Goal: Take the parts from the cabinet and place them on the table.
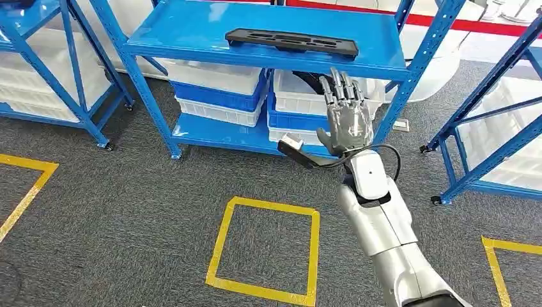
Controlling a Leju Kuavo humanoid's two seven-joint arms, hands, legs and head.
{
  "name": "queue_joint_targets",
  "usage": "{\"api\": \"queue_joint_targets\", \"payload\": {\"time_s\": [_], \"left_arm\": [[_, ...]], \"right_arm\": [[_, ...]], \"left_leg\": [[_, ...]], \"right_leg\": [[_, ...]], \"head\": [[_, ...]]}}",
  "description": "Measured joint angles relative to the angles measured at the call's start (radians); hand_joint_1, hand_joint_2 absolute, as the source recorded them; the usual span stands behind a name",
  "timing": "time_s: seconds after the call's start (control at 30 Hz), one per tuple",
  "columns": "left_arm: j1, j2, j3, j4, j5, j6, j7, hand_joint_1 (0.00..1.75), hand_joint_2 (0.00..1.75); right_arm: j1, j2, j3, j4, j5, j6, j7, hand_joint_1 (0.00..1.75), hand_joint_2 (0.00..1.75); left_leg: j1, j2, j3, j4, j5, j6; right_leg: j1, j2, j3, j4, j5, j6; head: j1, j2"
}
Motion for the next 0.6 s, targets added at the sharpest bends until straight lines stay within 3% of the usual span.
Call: {"api": "queue_joint_targets", "payload": {"time_s": [0.6], "left_arm": [[0.004,-0.003,0.000,0.002,0.011,0.018,-0.001,0.00,0.00]], "right_arm": [[0.021,0.019,0.001,-0.002,0.001,-0.006,-0.003,0.00,1.75]], "left_leg": [[0.000,0.000,0.000,0.000,0.000,0.000]], "right_leg": [[0.000,0.000,0.000,0.000,0.000,0.000]], "head": [[0.000,0.000]]}}
